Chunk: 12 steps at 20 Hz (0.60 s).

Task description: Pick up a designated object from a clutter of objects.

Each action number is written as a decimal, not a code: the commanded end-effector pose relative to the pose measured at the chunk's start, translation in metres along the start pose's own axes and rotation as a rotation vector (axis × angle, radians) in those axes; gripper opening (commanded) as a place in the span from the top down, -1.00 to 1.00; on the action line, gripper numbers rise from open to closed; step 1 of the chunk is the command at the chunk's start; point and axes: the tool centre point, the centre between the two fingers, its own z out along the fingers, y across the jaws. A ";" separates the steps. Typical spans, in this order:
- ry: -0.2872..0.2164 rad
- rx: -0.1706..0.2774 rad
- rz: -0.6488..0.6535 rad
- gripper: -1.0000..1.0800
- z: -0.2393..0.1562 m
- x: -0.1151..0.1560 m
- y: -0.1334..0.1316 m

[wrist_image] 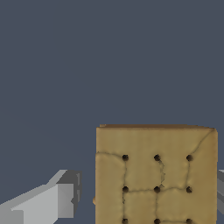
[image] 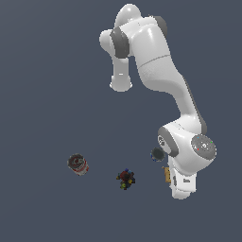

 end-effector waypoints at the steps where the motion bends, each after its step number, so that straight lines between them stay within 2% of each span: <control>1: 0.001 -0.002 0.000 -0.92 0.000 0.000 0.001; 2: 0.001 -0.002 0.000 1.00 0.000 0.000 0.001; 12: 0.001 -0.001 0.000 1.00 0.000 0.000 0.001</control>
